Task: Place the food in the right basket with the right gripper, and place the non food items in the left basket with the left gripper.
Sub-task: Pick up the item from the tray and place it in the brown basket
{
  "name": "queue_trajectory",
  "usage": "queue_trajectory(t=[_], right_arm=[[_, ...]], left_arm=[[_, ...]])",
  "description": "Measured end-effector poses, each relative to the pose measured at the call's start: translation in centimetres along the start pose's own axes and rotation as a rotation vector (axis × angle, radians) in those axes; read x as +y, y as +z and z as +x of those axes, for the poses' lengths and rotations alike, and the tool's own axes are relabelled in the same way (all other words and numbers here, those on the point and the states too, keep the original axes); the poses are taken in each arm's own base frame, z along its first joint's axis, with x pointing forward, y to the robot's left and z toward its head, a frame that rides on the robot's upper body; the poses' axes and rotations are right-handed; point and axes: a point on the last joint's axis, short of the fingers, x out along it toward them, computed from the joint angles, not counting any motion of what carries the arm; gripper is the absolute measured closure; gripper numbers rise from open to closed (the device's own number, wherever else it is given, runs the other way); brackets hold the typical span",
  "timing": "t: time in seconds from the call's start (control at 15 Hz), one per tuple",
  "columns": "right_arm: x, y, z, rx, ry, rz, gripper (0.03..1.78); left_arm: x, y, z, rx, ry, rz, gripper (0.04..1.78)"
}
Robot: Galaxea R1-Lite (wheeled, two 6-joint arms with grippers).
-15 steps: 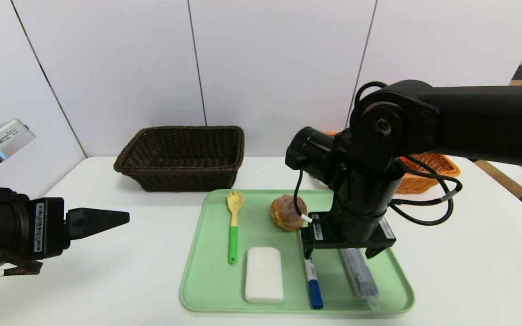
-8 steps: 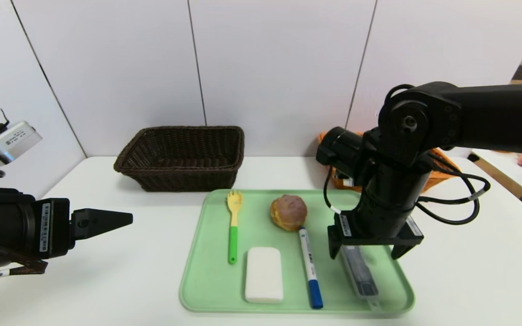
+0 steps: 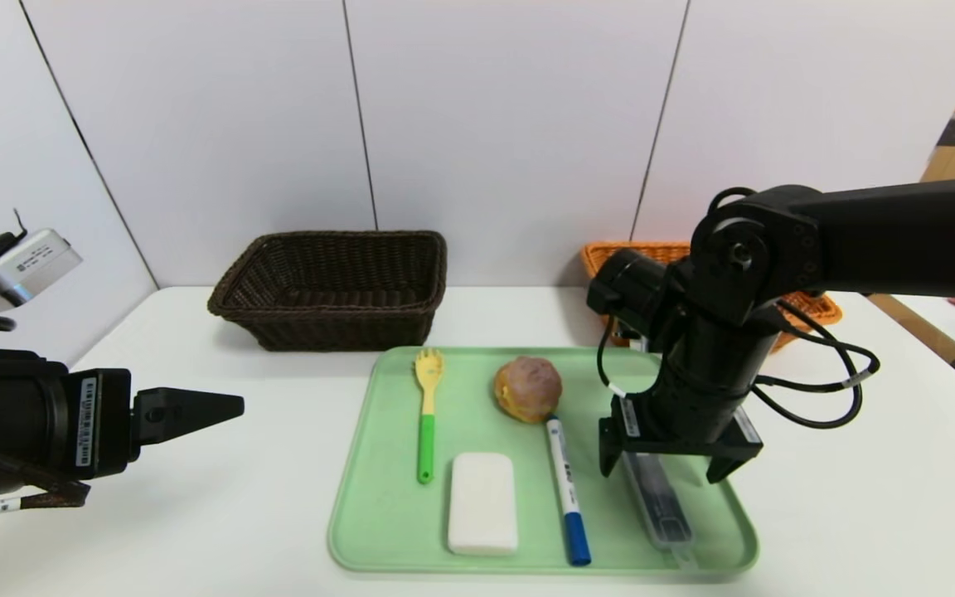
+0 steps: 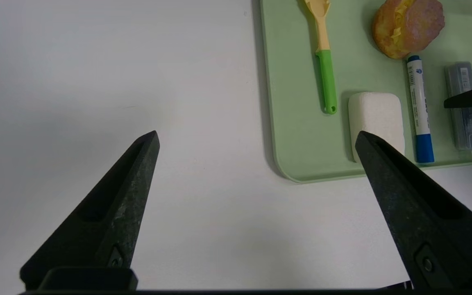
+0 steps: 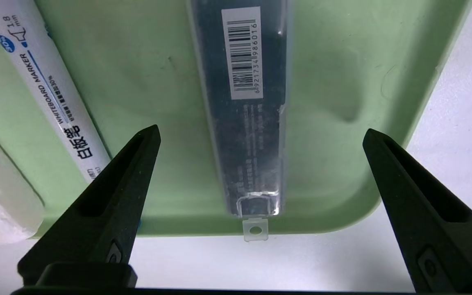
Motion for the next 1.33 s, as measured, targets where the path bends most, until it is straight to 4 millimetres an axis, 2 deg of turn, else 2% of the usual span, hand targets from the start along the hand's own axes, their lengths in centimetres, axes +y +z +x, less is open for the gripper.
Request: queue_trajectory(t=[0.33,0.4,0.6,0.93,1.13,1.33], right_arm=[[-0.1,0.4,0.8,0.018,-0.015,-0.002,0.11],[0.0,0.4,0.9,0.02,-0.016,-0.005,0.19],[0.0,0.5,1.2,0.027,-0.016,-0.007,0.66],[0.2,0.6,1.6,0.036,-0.021,-0.009,1.27],[0.1,0.5,1.3,0.029,-0.018,-0.008,1.27],[-0.2,0.2,-0.5,-0.021,0.017,-0.007,1.27]], left_arm=[[0.0,-0.1,0.0,0.001,0.001,-0.002,0.13],[0.0,-0.1,0.0,0.001,0.002,-0.003,0.13],[0.1,-0.1,-0.1,-0.001,0.002,-0.004,0.13],[0.1,-0.3,0.0,0.006,0.005,-0.003,0.13],[0.2,-0.3,0.1,0.009,0.006,-0.003,0.13],[0.2,-0.4,0.1,0.009,0.006,-0.004,0.13]])
